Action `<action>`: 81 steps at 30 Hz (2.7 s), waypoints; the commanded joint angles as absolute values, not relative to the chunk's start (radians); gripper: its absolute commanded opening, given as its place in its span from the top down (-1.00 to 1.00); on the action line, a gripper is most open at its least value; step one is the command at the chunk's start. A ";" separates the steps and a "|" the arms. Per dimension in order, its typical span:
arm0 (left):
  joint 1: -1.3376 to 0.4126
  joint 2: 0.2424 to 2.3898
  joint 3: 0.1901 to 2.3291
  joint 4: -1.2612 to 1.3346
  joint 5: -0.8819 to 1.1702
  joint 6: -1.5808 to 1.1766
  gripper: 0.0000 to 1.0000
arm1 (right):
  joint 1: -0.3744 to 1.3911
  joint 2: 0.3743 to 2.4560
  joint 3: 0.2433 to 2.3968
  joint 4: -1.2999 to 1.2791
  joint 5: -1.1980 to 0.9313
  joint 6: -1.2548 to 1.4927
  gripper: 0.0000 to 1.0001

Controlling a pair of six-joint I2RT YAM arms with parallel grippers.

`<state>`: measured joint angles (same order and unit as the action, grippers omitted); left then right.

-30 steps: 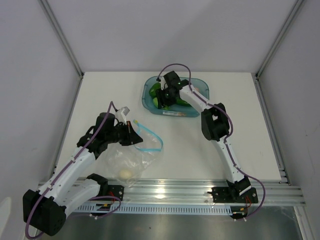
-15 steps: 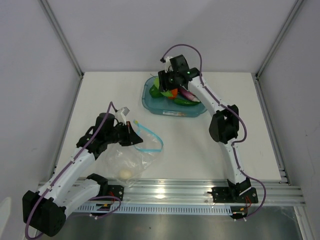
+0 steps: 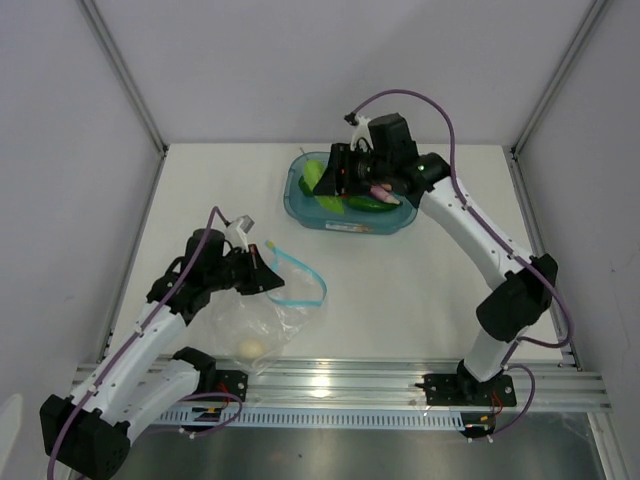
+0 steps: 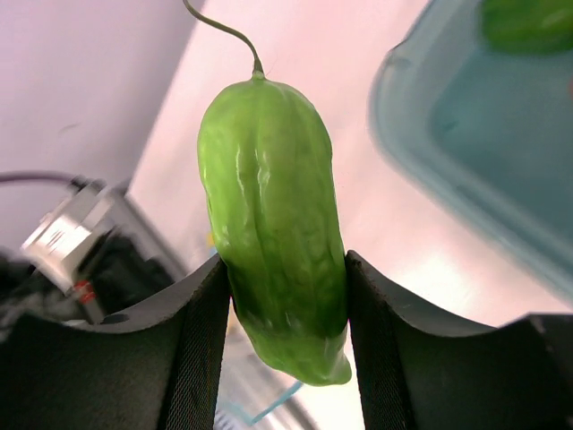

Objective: Place the food in the zip-top bag and seal the zipper
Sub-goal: Place the fake vegetable in the zipper food storage bag, then pick up the fake vegetable from the bin.

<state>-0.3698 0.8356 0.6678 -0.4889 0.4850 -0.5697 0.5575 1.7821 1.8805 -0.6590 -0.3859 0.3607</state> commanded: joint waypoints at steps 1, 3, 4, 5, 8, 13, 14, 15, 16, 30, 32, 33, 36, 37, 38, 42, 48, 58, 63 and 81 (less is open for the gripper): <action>-0.364 0.805 0.701 -0.512 0.489 -0.594 0.99 | 0.641 1.671 1.743 -0.546 -0.501 0.540 1.00; -0.364 0.792 0.709 -0.525 0.485 -0.598 0.99 | 0.672 1.611 1.694 -0.506 -0.503 0.581 1.00; -0.364 0.779 0.709 -0.528 0.486 -0.598 0.99 | 0.693 1.594 1.653 -0.503 -0.493 0.600 1.00; -0.364 0.775 0.713 -0.534 0.485 -0.601 0.99 | 0.704 1.579 1.628 -0.493 -0.482 0.621 1.00; -0.364 0.753 0.715 -0.551 0.477 -0.606 0.99 | 0.750 1.516 1.496 -0.410 -0.483 0.725 1.00; -0.364 0.719 0.710 -0.537 0.483 -0.633 0.99 | 0.856 1.468 1.370 -0.282 -0.295 0.837 1.00; -0.364 0.710 0.712 -0.535 0.486 -0.641 0.99 | 0.885 1.468 1.335 -0.270 -0.270 0.854 1.00; -0.364 0.709 0.712 -0.535 0.489 -0.644 0.99 | 0.902 1.467 1.316 -0.227 -0.237 0.871 1.00; -0.364 0.704 0.713 -0.534 0.492 -0.647 0.99 | 0.917 1.470 1.299 -0.203 -0.223 0.908 1.00; -0.364 0.650 0.744 -0.574 0.497 -0.660 0.99 | 1.129 1.469 1.215 -0.155 0.057 0.862 1.00; -0.364 0.644 0.747 -0.580 0.495 -0.657 0.99 | 1.138 1.471 1.204 -0.161 0.057 0.862 1.00; -0.364 0.641 0.752 -0.581 0.492 -0.657 0.99 | 1.141 1.470 1.198 -0.158 0.057 0.862 1.00; -0.364 0.634 0.756 -0.589 0.488 -0.655 0.99 | 1.161 1.463 1.181 -0.161 0.067 0.864 1.00; -0.364 0.632 0.756 -0.592 0.488 -0.655 0.99 | 1.166 1.459 1.178 -0.163 0.075 0.861 0.99; -0.364 0.629 0.756 -0.592 0.488 -0.655 0.99 | 1.176 1.456 1.172 -0.167 0.087 0.859 0.99; -0.364 0.620 0.759 -0.601 0.489 -0.653 0.99 | 1.195 1.442 1.161 -0.183 0.106 0.851 0.95; -0.364 0.600 0.767 -0.617 0.483 -0.649 0.99 | 1.201 1.443 1.141 -0.193 0.103 0.850 0.89; -0.364 0.566 0.798 -0.646 0.471 -0.650 0.99 | 1.210 1.440 1.115 -0.238 0.115 0.819 0.07; -0.364 0.566 0.807 -0.653 0.471 -0.650 0.99 | 1.216 1.424 1.140 -0.276 0.143 0.761 -0.60; -0.364 0.572 0.758 -0.640 0.469 -0.632 0.99 | 0.893 1.318 1.348 -0.362 0.204 0.514 -0.83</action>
<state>-0.3660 0.5694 0.7647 -0.6731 0.4515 -0.6376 0.9642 1.3331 1.2953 -0.3836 0.1852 0.5884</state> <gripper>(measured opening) 0.004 0.918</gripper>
